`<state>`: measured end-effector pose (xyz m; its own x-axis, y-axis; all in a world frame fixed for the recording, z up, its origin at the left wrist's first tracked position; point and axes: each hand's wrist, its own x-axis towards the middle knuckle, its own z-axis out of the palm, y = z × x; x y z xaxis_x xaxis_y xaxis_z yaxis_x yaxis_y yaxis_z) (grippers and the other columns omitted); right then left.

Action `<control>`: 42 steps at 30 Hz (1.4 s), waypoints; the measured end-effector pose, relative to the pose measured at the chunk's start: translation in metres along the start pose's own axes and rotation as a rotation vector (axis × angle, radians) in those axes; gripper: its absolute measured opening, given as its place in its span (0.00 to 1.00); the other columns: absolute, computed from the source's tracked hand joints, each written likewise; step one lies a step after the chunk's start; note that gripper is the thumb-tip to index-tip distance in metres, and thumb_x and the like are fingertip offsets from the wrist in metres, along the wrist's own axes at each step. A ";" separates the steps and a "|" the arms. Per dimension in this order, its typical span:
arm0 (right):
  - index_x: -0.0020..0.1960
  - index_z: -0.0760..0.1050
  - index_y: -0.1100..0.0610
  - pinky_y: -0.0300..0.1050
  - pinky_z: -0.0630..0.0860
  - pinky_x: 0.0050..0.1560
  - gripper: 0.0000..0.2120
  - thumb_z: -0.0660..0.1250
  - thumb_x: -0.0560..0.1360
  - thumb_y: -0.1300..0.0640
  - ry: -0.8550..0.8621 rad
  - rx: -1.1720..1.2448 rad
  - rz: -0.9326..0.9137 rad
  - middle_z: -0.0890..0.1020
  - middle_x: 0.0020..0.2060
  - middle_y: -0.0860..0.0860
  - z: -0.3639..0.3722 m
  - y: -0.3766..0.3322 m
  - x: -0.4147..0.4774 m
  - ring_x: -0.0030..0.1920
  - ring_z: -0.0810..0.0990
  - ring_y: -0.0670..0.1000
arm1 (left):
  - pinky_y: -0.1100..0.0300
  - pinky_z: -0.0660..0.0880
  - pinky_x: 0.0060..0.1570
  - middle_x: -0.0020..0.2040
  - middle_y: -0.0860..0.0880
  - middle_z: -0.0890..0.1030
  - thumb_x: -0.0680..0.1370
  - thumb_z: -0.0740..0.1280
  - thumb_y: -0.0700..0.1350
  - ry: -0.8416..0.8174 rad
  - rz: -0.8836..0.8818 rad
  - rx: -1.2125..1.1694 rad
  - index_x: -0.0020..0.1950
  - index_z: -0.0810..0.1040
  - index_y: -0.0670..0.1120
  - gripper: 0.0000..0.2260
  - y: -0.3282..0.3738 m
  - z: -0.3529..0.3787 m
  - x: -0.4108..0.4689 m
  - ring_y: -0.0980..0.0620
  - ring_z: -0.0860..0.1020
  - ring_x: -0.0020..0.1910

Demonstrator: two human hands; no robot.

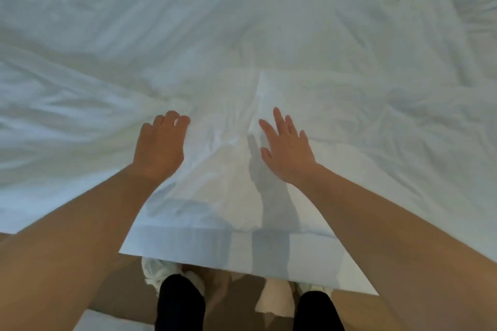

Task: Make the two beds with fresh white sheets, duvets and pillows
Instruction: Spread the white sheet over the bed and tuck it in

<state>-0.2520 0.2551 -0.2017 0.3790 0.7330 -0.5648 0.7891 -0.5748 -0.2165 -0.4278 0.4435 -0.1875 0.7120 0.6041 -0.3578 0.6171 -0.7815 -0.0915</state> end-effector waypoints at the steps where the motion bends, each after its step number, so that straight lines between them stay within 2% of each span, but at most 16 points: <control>1: 0.79 0.47 0.50 0.62 0.54 0.75 0.27 0.52 0.83 0.48 0.023 0.023 -0.029 0.40 0.79 0.53 -0.009 -0.018 0.009 0.79 0.44 0.57 | 0.46 0.70 0.53 0.65 0.42 0.71 0.74 0.63 0.33 -0.004 -0.040 0.016 0.70 0.68 0.44 0.24 -0.019 -0.003 0.005 0.40 0.72 0.59; 6: 0.76 0.57 0.51 0.66 0.48 0.74 0.23 0.54 0.82 0.54 0.172 0.014 -0.092 0.54 0.78 0.52 -0.055 -0.088 0.089 0.79 0.46 0.54 | 0.44 0.65 0.64 0.74 0.44 0.62 0.76 0.60 0.36 -0.168 -0.062 0.136 0.75 0.58 0.47 0.28 -0.114 0.011 0.057 0.42 0.60 0.73; 9: 0.78 0.48 0.45 0.70 0.46 0.72 0.36 0.62 0.76 0.51 -0.030 0.037 0.060 0.57 0.77 0.54 -0.071 -0.115 0.154 0.77 0.55 0.58 | 0.38 0.48 0.72 0.79 0.45 0.51 0.79 0.59 0.41 -0.272 0.069 0.237 0.79 0.46 0.50 0.33 -0.159 0.032 0.103 0.44 0.47 0.78; 11: 0.76 0.54 0.47 0.67 0.52 0.69 0.36 0.65 0.72 0.45 -0.174 -0.062 0.154 0.71 0.68 0.54 -0.060 -0.128 0.177 0.68 0.70 0.59 | 0.39 0.49 0.71 0.72 0.44 0.66 0.78 0.63 0.47 -0.258 0.122 0.247 0.76 0.54 0.49 0.28 -0.180 0.047 0.127 0.44 0.62 0.74; 13: 0.67 0.65 0.53 0.61 0.57 0.66 0.25 0.64 0.74 0.45 -0.206 -0.188 0.199 0.77 0.59 0.53 -0.035 -0.137 0.179 0.61 0.76 0.58 | 0.46 0.55 0.69 0.58 0.46 0.77 0.79 0.62 0.52 -0.248 0.145 0.238 0.65 0.65 0.48 0.17 -0.198 0.057 0.136 0.45 0.74 0.61; 16: 0.50 0.69 0.50 0.54 0.61 0.61 0.05 0.61 0.78 0.49 -0.053 -0.198 0.242 0.81 0.52 0.52 -0.011 -0.145 0.161 0.56 0.78 0.55 | 0.51 0.59 0.61 0.43 0.50 0.75 0.83 0.56 0.52 -0.174 0.184 0.239 0.55 0.69 0.49 0.09 -0.223 0.053 0.133 0.46 0.76 0.47; 19: 0.52 0.70 0.51 0.52 0.63 0.56 0.06 0.59 0.81 0.49 0.295 -0.058 0.276 0.81 0.50 0.54 -0.053 -0.161 0.171 0.54 0.79 0.57 | 0.50 0.62 0.58 0.44 0.45 0.77 0.83 0.57 0.49 0.056 0.069 0.165 0.53 0.71 0.46 0.08 -0.256 0.012 0.154 0.43 0.77 0.46; 22: 0.62 0.71 0.53 0.56 0.64 0.61 0.10 0.59 0.81 0.55 0.584 0.015 0.304 0.77 0.58 0.54 -0.107 -0.187 0.204 0.61 0.74 0.59 | 0.39 0.61 0.66 0.60 0.36 0.74 0.82 0.60 0.48 0.278 -0.141 0.072 0.64 0.69 0.41 0.14 -0.280 -0.032 0.182 0.35 0.72 0.62; 24: 0.72 0.63 0.48 0.66 0.60 0.67 0.20 0.59 0.81 0.53 0.627 0.084 0.387 0.65 0.72 0.54 -0.104 -0.211 0.209 0.73 0.63 0.59 | 0.32 0.51 0.69 0.75 0.36 0.58 0.81 0.59 0.51 0.269 -0.193 -0.006 0.76 0.57 0.43 0.26 -0.276 -0.034 0.176 0.35 0.56 0.74; 26: 0.79 0.48 0.45 0.73 0.53 0.69 0.29 0.55 0.82 0.47 0.463 0.032 0.345 0.47 0.79 0.54 -0.062 -0.241 0.192 0.78 0.47 0.61 | 0.29 0.47 0.69 0.79 0.40 0.42 0.81 0.56 0.58 0.156 -0.146 -0.006 0.80 0.43 0.47 0.34 -0.264 -0.004 0.142 0.36 0.42 0.77; 28: 0.79 0.39 0.43 0.76 0.51 0.68 0.31 0.51 0.82 0.42 0.223 -0.050 0.231 0.37 0.79 0.53 -0.013 -0.265 0.163 0.78 0.38 0.62 | 0.27 0.48 0.68 0.79 0.42 0.37 0.80 0.51 0.62 0.030 -0.049 0.024 0.79 0.39 0.50 0.35 -0.255 0.038 0.096 0.36 0.38 0.77; 31: 0.78 0.34 0.41 0.78 0.50 0.68 0.33 0.50 0.81 0.38 -0.101 -0.013 0.162 0.30 0.76 0.52 0.036 -0.282 0.133 0.76 0.33 0.63 | 0.26 0.50 0.67 0.79 0.42 0.36 0.80 0.47 0.64 -0.192 0.010 0.072 0.79 0.38 0.52 0.33 -0.255 0.076 0.046 0.36 0.37 0.77; 35: 0.77 0.33 0.40 0.80 0.48 0.65 0.37 0.53 0.79 0.35 -0.254 0.049 0.225 0.27 0.75 0.52 0.046 -0.292 0.151 0.75 0.29 0.64 | 0.27 0.49 0.68 0.78 0.50 0.33 0.80 0.49 0.65 -0.421 -0.015 -0.146 0.78 0.36 0.57 0.33 -0.272 0.088 0.058 0.43 0.36 0.77; 38: 0.79 0.38 0.42 0.77 0.51 0.68 0.37 0.56 0.79 0.37 -0.304 0.033 0.296 0.32 0.77 0.54 0.040 -0.295 0.167 0.76 0.33 0.64 | 0.42 0.61 0.69 0.79 0.50 0.55 0.82 0.56 0.57 -0.407 0.044 -0.407 0.78 0.56 0.56 0.25 -0.290 0.076 0.079 0.44 0.57 0.77; 40: 0.78 0.51 0.48 0.70 0.54 0.71 0.30 0.56 0.81 0.43 -0.157 0.011 0.304 0.42 0.79 0.56 0.031 -0.311 0.169 0.78 0.41 0.60 | 0.51 0.72 0.53 0.62 0.46 0.77 0.80 0.59 0.49 -0.120 0.016 -0.458 0.63 0.72 0.51 0.12 -0.315 0.061 0.082 0.41 0.76 0.59; 42: 0.74 0.59 0.51 0.64 0.54 0.74 0.23 0.56 0.81 0.48 0.101 0.014 0.242 0.50 0.79 0.55 0.015 -0.337 0.177 0.79 0.45 0.56 | 0.51 0.72 0.41 0.50 0.46 0.76 0.78 0.60 0.42 0.138 0.014 -0.375 0.53 0.73 0.47 0.06 -0.353 0.048 0.088 0.40 0.77 0.46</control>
<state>-0.4579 0.5731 -0.2402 0.6027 0.6060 -0.5192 0.6634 -0.7421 -0.0961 -0.5990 0.7651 -0.2315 0.7437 0.6290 -0.2265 0.6685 -0.6940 0.2673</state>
